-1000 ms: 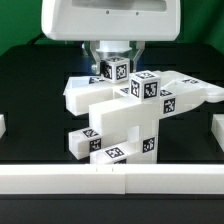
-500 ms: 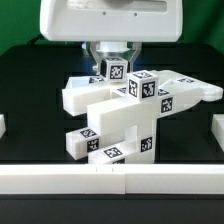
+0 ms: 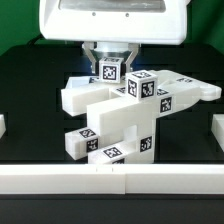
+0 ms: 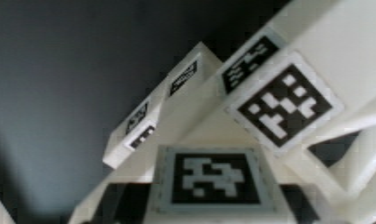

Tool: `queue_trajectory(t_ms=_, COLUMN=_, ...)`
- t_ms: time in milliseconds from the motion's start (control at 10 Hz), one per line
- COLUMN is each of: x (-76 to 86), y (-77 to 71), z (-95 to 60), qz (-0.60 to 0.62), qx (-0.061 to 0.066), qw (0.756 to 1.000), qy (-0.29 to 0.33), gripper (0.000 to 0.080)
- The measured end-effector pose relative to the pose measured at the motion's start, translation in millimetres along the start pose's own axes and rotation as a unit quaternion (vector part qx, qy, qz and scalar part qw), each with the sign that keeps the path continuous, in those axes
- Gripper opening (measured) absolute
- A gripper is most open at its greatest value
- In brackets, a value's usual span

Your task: Assemble chair

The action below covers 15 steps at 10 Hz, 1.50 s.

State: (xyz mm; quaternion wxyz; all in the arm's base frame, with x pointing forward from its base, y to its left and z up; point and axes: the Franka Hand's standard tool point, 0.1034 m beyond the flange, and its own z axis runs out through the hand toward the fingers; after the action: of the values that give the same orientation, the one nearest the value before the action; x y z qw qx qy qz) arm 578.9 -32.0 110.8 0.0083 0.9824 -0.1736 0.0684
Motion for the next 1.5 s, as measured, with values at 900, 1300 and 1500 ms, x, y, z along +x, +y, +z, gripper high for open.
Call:
queue_trajectory(t_ms=900, x=1.3, y=0.2, z=0.0, qz=0.195, qx=-0.004, qw=0.981, qy=-0.018, gripper=0.0456)
queue_trajectory(t_ms=1300, x=-0.8, y=-4.7, z=-0.6, qz=0.008, qx=-0.001, qw=1.0, qy=-0.019, gripper=0.0647)
queue_trajectory(t_ms=1500, x=-0.5, y=-6.4, z=-1.2, qz=-0.097, qx=-0.001, qw=0.995, qy=-0.016, gripper=0.0649)
